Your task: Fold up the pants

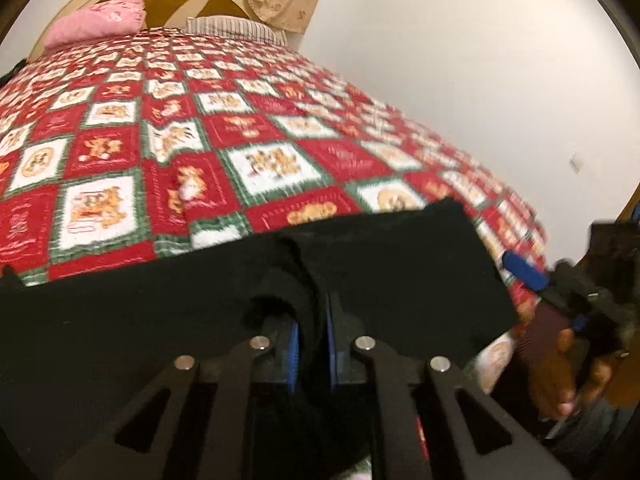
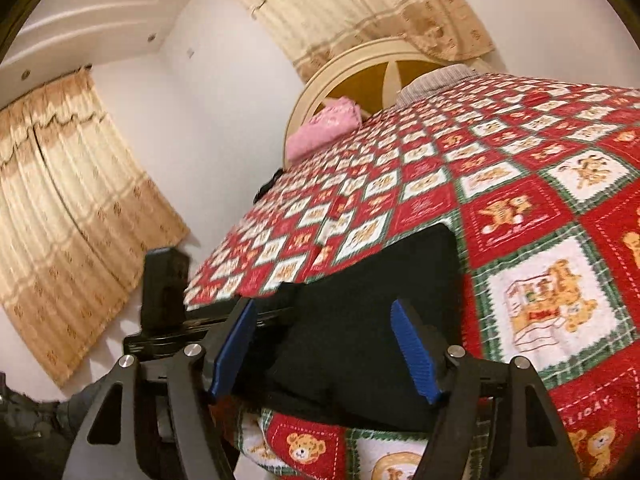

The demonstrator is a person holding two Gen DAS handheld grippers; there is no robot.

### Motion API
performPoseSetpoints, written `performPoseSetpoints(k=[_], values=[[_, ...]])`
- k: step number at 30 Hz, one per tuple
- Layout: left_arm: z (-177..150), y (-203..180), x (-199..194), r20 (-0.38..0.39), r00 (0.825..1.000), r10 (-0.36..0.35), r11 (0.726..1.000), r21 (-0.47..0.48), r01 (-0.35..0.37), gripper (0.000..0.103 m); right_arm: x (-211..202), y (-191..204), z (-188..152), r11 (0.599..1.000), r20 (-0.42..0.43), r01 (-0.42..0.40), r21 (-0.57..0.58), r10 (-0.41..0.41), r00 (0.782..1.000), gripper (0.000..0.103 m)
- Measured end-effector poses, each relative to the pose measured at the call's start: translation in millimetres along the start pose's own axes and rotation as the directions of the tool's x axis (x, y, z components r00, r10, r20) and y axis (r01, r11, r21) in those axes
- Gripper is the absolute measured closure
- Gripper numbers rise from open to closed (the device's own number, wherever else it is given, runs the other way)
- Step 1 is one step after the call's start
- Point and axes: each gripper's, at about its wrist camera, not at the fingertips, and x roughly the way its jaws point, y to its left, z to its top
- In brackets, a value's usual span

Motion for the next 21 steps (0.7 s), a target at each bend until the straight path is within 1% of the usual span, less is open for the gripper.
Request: performPoseSetpoints(k=[2,4,6,10,13,15,17,19,21], values=[[4,6,-19,0.028,1.000,0.000,1.000,-0.007,0.000,0.092,-2,-2,1,1.000,0.017,0.010,0.006,-0.010,1.000,0.031],[6,15,-34,0.037,0.999,0.010,1.000,-0.018,-0.009,0.092,-1,-1,-1,1.000,0.015,0.014,0.002,-0.014,1.000,0.031],[6,28,-45,0.035,0.999,0.039,0.999,-0.032,-0.037,0.092,3,2,-4,1.000,0.000,0.014,-0.009,-0.014,1.000,0.030],[-3,49,-43,0.003,0.997,0.083,0.995,-0.064,-0.083,0.092,8,16,-11,0.997,-0.017,0.001,-0.077,-0.002,1.000,0.030],[-11,65,-41,-0.002,0.994,0.106,0.989,-0.107,-0.105,0.092,8,35,-17,0.987,-0.023,-0.037,-0.159,0.034,0.999,0.030],[-14,74,-43,0.006,0.994,0.108,0.985,-0.137,-0.106,0.092,12,46,-22,0.977,-0.047,-0.070,-0.203,0.062,0.997,0.030],[-16,78,-43,0.003,0.993,0.118,0.983,-0.140,-0.116,0.092,17,49,-27,0.972,-0.073,-0.078,-0.222,0.063,0.995,0.030],[-17,79,-38,-0.006,0.991,0.133,0.983,-0.125,-0.132,0.092,28,47,-31,0.974,-0.121,-0.054,-0.220,0.028,0.992,0.030],[-20,80,-31,-0.014,0.989,0.147,0.983,-0.111,-0.148,0.091,43,37,-34,0.980,-0.190,-0.011,-0.196,-0.027,0.981,0.030]])
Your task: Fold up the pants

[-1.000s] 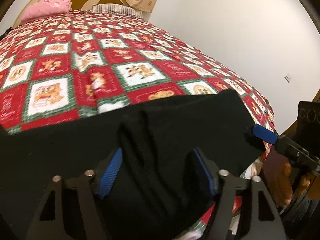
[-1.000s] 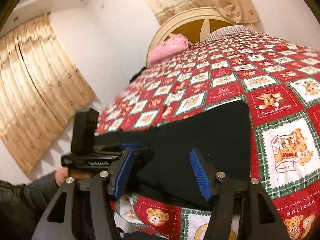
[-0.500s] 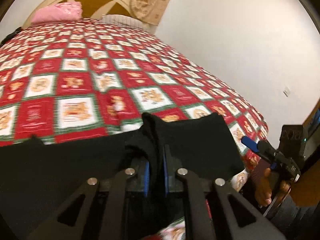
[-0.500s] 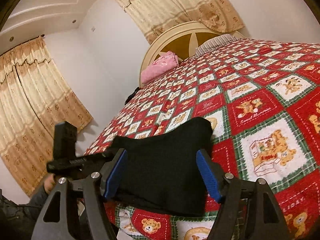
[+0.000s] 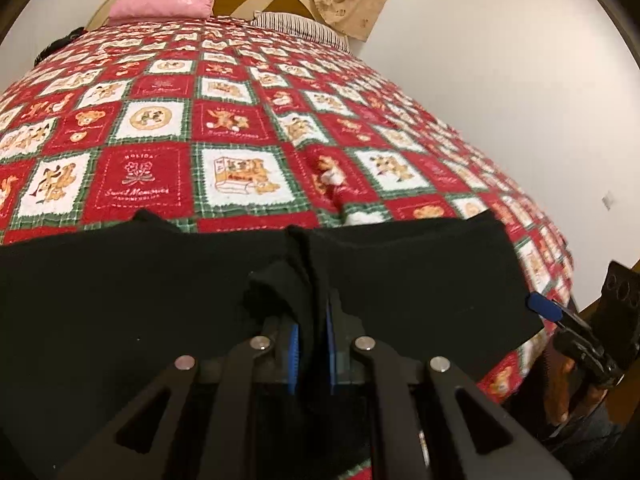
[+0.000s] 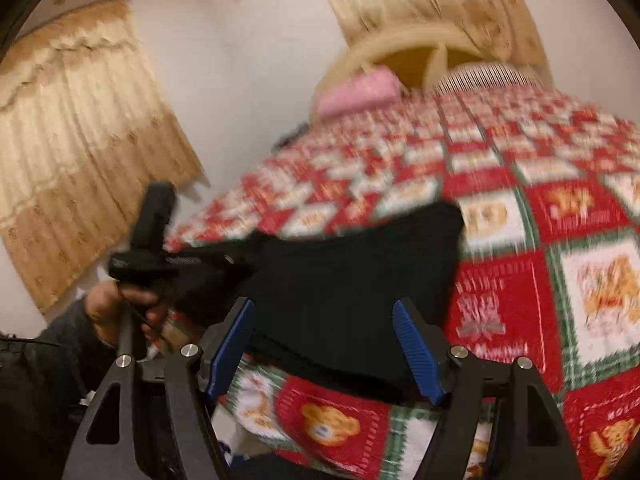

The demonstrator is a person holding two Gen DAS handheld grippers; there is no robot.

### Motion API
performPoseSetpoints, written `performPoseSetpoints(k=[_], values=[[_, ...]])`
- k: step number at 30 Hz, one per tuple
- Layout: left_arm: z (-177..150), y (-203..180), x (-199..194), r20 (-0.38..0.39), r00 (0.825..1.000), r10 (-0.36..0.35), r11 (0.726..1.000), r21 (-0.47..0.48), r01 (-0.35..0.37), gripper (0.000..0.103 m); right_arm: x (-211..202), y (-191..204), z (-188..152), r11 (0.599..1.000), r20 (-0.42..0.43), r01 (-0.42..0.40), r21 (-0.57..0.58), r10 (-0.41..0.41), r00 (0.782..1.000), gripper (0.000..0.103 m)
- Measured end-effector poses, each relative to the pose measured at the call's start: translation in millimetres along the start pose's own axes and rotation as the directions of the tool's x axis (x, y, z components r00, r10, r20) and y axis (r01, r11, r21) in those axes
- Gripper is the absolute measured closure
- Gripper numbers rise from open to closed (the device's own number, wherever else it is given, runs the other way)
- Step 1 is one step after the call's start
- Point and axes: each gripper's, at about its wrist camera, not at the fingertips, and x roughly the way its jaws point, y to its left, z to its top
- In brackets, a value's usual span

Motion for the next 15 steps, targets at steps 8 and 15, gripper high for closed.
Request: performPoseSetpoints(k=[8,15], values=[[-10,-2,-2,0.016,0.999,0.036,0.999,0.036,-0.037,0.073,-1,0,4,0.999,-0.056,0.054,-0.009,-0.054,0.997,0.030],[-16,-6,-8,0.035,0.995,0.089,0.993,0.080,-0.092,0.051,22,23,44,0.990,-0.015,0.074,-0.121,-0.076,0.997,0.030]])
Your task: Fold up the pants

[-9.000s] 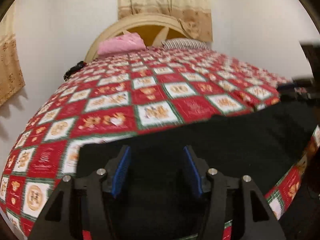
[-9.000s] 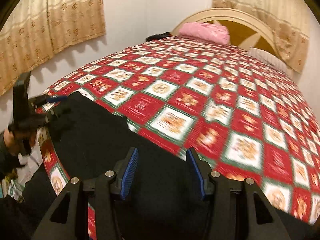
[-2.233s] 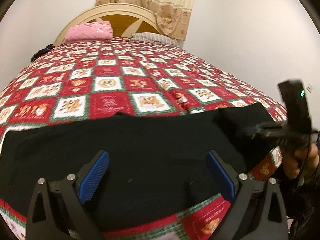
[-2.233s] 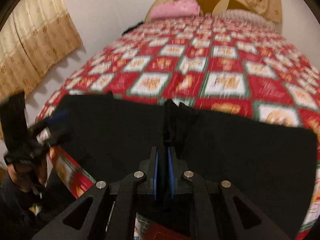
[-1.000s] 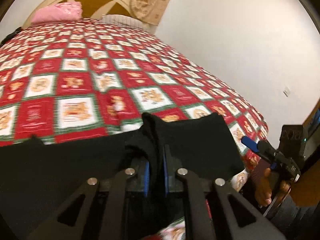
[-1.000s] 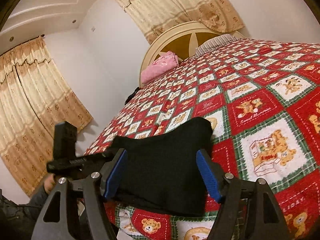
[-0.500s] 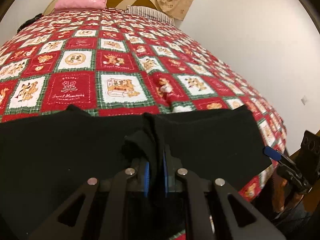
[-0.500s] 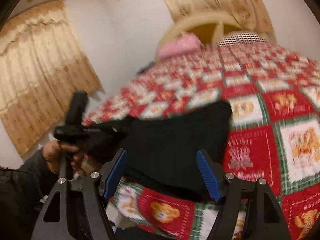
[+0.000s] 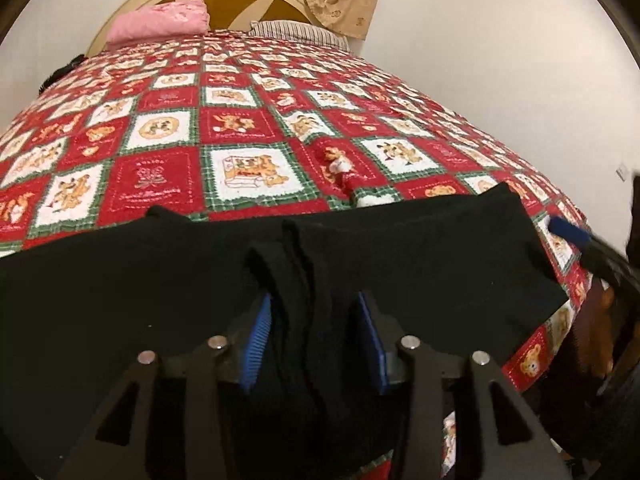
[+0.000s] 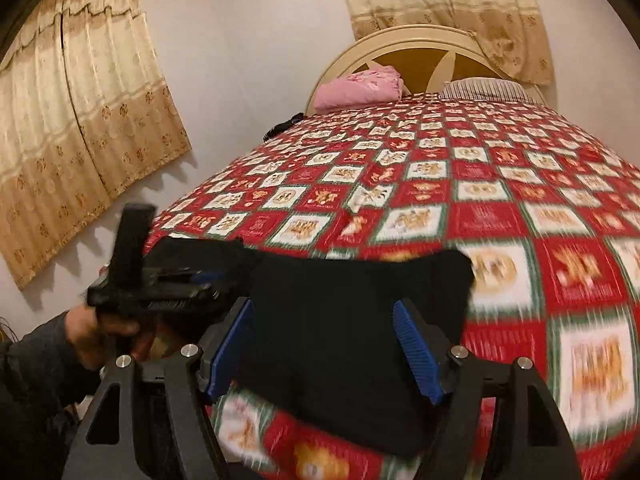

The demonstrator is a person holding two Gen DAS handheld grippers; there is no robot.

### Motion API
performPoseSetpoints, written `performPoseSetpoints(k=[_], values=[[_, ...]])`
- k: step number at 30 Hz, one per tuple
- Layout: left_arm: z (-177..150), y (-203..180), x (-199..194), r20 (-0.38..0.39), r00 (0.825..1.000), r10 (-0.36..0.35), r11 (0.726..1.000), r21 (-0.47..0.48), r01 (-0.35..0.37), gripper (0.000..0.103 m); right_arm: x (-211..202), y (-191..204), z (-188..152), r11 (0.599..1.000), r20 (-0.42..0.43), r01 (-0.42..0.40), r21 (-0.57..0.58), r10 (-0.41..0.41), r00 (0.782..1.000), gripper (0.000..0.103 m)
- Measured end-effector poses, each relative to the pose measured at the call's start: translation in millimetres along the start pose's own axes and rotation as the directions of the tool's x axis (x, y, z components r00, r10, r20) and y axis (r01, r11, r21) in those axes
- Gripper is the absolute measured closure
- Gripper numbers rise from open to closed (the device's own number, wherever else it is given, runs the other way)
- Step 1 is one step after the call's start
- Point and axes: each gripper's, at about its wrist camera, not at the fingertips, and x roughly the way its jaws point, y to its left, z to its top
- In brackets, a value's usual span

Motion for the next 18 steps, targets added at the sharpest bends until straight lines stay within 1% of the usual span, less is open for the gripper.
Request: performPoseSetpoints(k=[1,2,3,4,5,7,10,12,14,15,16,18], values=[[0,1,-2,0.006,1.000,0.009,1.000,0.000,-0.009,0.042,12,-5,5,1.000,-0.018,0.027,0.012,-0.026,0.999,0.030],[-1,1,-2,0.008,1.000,0.021,1.000,-0.002,-0.021,0.037,24,-11,8,0.998,-0.044,0.053,0.026,-0.052,0.998,0.030],[-2,2,-3,0.010,0.999,0.041,0.999,-0.005,-0.040,0.034,38,-21,8,0.995,-0.086,0.092,0.045,-0.088,0.992,0.030],[-2,4,-3,0.010,0.999,0.049,0.999,-0.005,-0.049,0.034,48,-29,7,0.990,-0.124,0.125,0.068,-0.116,0.985,0.030],[-3,6,-5,0.013,0.999,0.050,0.999,-0.006,-0.050,0.034,53,-38,5,0.988,-0.145,0.118,0.101,-0.103,0.984,0.030],[-4,10,-11,0.030,0.998,0.048,0.999,-0.011,-0.048,0.034,46,-36,7,0.988,-0.118,0.104,0.117,-0.090,0.989,0.030],[-7,19,-18,0.044,0.996,0.083,0.997,-0.008,-0.083,0.030,33,-13,12,0.987,-0.098,0.143,0.067,-0.136,0.986,0.030],[-10,27,-24,0.052,0.993,0.108,0.994,-0.010,-0.107,0.030,28,10,14,0.994,-0.073,0.108,0.019,-0.106,0.992,0.030],[-13,34,-28,0.055,0.990,0.129,0.992,-0.014,-0.128,0.030,30,35,13,0.999,-0.064,0.024,-0.022,-0.026,0.998,0.030],[-15,39,-31,0.059,0.987,0.152,0.988,-0.018,-0.151,0.029,32,48,11,0.999,-0.068,-0.020,-0.042,0.017,0.998,0.030],[-16,42,-33,0.062,0.984,0.166,0.986,-0.022,-0.165,0.027,36,62,10,0.996,-0.076,-0.068,-0.065,0.063,0.995,0.030],[-19,51,-37,0.063,0.981,0.182,0.983,-0.040,-0.180,0.025,50,92,3,0.981,-0.106,-0.157,-0.117,0.145,0.984,0.030]])
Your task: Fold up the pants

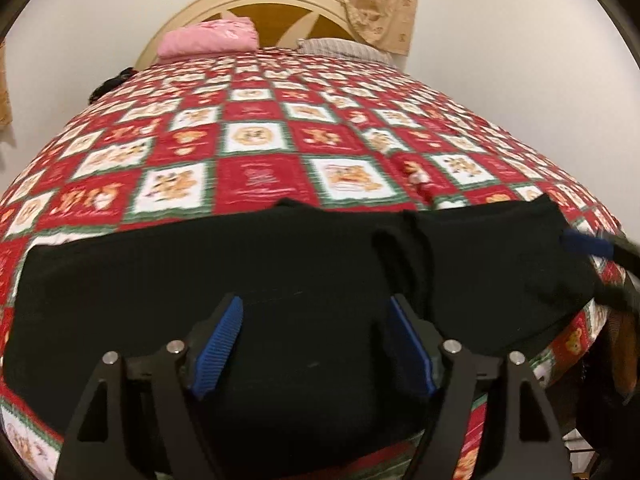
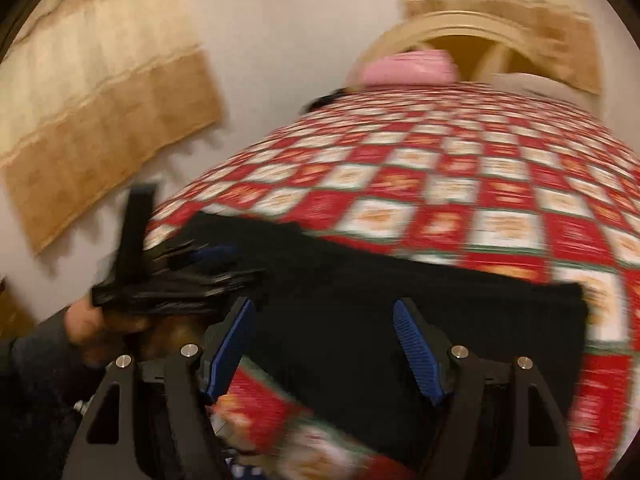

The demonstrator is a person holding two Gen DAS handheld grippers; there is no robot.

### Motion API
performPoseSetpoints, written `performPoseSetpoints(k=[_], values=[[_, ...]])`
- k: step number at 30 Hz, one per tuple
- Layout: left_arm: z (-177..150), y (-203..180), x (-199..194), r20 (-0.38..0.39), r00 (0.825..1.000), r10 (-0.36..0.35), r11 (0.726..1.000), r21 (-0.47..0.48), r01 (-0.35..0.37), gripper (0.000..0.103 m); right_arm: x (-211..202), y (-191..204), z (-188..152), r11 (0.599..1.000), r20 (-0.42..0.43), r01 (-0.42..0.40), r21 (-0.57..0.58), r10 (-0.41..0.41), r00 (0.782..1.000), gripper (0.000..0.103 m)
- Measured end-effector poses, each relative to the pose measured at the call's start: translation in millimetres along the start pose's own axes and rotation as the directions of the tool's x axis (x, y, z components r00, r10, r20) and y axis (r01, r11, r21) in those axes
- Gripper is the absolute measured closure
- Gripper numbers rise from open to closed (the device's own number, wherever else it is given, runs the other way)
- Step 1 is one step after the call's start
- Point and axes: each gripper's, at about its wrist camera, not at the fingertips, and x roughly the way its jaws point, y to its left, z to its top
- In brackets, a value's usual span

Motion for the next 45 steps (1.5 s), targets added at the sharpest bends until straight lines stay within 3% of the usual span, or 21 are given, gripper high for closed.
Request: performPoseSetpoints(k=[5,7,8,10,14,17,22,29,32,37,45], values=[[-7,23,-5,-0.006,0.999,0.033,0.999,-0.025,-0.033,0.025,56,35,-27,0.998,-0.172,-0.036,-0.050,0.027,0.985,0.030],[-10,33,-7,-0.009,0.999,0.044,0.998,-0.036,-0.044,0.025,72,39,-42,0.998,-0.222,-0.013,-0.068,-0.002,0.975,0.029],[-11,38,-8,-0.010,0.998,0.055,0.998,-0.039,-0.055,0.025,68,49,-48,0.991,-0.181,0.016,-0.135,-0.040,0.983,0.028],[-13,46,-11,-0.008,0.998,0.070,0.997,-0.042,-0.070,0.025,68,57,-52,0.983,-0.177,0.041,-0.182,-0.073,0.982,0.027],[-14,65,-20,0.000,0.994,0.111,0.993,-0.049,-0.111,0.025,59,48,-46,0.995,-0.165,-0.002,-0.097,-0.014,0.986,0.027],[-15,80,-26,0.001,0.986,0.164,0.986,-0.043,-0.164,0.025,50,39,-35,0.999,-0.112,-0.033,-0.030,0.030,0.993,0.027],[-14,112,-36,0.013,0.960,0.281,0.960,-0.023,-0.281,0.025,29,41,-30,0.998,-0.038,-0.038,-0.048,0.036,0.999,0.027],[-16,165,-41,0.008,0.940,0.340,0.935,-0.115,-0.337,0.025,14,39,-35,0.998,-0.009,-0.042,-0.054,0.041,0.999,0.027],[-20,180,-34,-0.015,0.943,0.332,0.931,-0.153,-0.330,0.025,17,37,-38,0.998,-0.015,-0.034,-0.052,0.034,0.999,0.027],[-26,194,-27,-0.023,0.970,0.243,0.944,-0.226,-0.242,0.025,22,33,-42,0.999,-0.026,-0.036,-0.037,0.035,0.999,0.027],[-24,189,-18,-0.006,0.985,0.175,0.960,-0.223,-0.172,0.025,21,29,-47,0.999,-0.021,-0.037,-0.014,0.037,0.999,0.027]])
